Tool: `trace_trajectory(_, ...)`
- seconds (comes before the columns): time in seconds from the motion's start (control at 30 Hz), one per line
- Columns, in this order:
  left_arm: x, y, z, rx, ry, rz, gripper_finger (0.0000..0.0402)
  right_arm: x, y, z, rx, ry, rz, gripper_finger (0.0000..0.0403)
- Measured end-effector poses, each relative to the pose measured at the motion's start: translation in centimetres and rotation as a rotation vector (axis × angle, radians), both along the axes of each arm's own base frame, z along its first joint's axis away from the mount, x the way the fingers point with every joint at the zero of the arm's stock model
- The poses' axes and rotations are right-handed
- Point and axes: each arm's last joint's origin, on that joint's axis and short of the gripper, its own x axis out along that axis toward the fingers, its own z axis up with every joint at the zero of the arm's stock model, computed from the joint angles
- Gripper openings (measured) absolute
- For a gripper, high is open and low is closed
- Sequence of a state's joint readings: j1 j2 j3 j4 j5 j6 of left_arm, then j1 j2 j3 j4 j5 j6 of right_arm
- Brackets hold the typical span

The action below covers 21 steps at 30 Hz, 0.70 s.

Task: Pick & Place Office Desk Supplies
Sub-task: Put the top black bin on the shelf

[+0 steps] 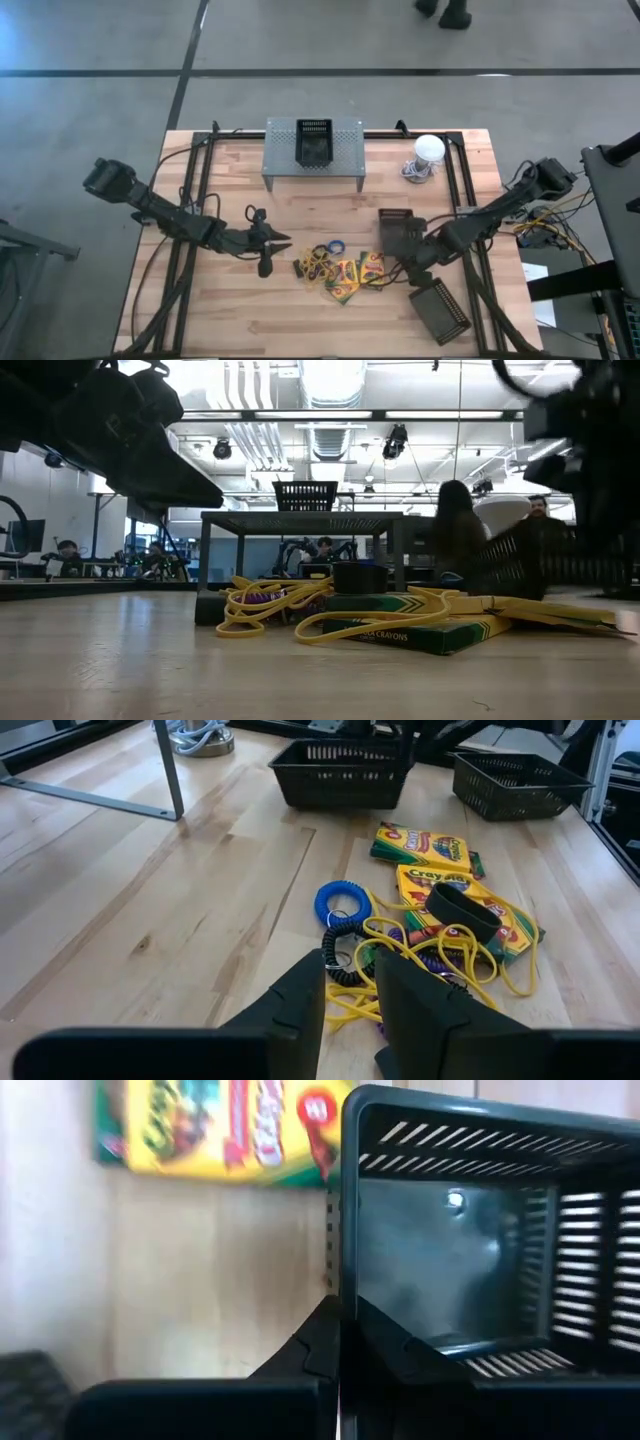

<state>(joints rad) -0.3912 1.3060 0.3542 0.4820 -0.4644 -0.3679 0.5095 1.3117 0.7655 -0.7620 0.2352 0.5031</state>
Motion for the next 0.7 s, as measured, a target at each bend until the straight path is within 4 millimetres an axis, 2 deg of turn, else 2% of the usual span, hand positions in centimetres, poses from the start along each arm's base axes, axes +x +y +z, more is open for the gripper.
trace_trajectory(0.13, 0.0, 0.0, 0.0, 0.000, 0.000, 0.000, 0.0098, 0.3, 0.2, 2.6, 0.028, -0.083, 0.006, 0.0012)
trace_trajectory(0.37, 0.0, 0.0, 0.0, 0.000, 0.000, 0.000, 0.0098, 1.3, 0.4, 7.4, -0.033, -0.239, 0.055, 0.0012)
trace_trajectory(0.7, 0.0, 0.0, 0.0, 0.001, 0.001, -0.001, 0.0098, 2.3, 0.6, 11.9, -0.182, -0.387, 0.171, 0.0012)
